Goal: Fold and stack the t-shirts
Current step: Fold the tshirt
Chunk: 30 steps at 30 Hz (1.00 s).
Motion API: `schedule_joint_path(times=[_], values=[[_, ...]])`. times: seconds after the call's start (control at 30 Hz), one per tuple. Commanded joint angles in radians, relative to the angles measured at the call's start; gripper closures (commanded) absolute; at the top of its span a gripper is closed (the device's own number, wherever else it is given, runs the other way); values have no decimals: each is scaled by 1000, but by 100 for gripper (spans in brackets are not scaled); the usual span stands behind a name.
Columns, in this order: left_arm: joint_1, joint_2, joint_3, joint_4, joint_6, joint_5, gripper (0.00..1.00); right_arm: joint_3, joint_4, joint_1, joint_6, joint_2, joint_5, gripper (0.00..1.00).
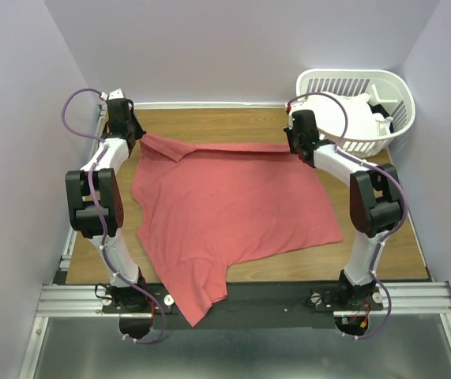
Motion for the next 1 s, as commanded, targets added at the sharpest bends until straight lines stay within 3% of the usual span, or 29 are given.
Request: schedule_joint_path(times=[0.0, 0.4, 0.97], values=[[0, -49, -32, -31, -72, 35, 100, 39, 37, -18, -20, 42, 23, 99], [1, -299, -290, -128, -277, 67, 100, 33, 39, -27, -40, 55, 81, 99], [0, -612, -509, -260, -392, 66, 100, -76, 42, -27, -12, -10, 163, 99]])
